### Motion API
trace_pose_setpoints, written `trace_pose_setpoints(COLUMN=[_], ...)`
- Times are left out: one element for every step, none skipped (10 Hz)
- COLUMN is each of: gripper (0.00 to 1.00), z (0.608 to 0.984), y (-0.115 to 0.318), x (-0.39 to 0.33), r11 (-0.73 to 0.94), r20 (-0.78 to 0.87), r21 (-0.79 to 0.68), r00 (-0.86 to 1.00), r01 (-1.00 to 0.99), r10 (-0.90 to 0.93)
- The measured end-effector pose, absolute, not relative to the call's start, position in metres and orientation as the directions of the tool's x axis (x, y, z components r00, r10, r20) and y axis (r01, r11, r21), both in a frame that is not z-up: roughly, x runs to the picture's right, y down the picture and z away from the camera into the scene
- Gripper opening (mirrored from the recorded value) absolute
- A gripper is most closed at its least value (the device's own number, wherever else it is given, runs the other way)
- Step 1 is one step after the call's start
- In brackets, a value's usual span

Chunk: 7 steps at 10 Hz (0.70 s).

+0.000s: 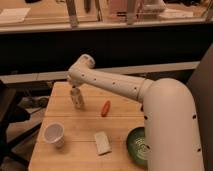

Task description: Knock the bottle over

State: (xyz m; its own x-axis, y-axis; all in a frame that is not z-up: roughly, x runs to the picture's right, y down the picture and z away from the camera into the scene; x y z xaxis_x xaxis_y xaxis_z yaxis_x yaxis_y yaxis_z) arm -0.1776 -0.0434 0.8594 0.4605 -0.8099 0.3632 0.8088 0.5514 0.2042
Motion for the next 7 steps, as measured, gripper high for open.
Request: trace_pose_setpoints(gripper=[0.02, 0.02, 0.02, 0.02, 0.02, 0.02, 0.02], z=[0.8590, 0.8586, 0.8583, 0.8582, 0.8577, 0.8574, 0.8571], y=[-0.0433, -0.0433, -0.0436, -0.0435, -0.0435, -0.0437, -0.0439], x=[-0.1784, -0.1791, -0.1794, -0.1798, -0.1808, -0.1813, -0.1818], r11=[0.550, 0.548, 0.546, 0.545, 0.543, 0.541, 0.539], r20=[0.364, 0.365, 0.365, 0.365, 0.366, 0.366, 0.366], r21=[0.207, 0.210, 0.213, 0.214, 0.218, 0.220, 0.222], r00=[0.458, 0.456, 0.453, 0.451, 0.448, 0.446, 0.443], r01=[0.809, 0.810, 0.810, 0.811, 0.811, 0.812, 0.812], r10=[-0.811, -0.812, -0.814, -0.814, -0.816, -0.817, -0.818])
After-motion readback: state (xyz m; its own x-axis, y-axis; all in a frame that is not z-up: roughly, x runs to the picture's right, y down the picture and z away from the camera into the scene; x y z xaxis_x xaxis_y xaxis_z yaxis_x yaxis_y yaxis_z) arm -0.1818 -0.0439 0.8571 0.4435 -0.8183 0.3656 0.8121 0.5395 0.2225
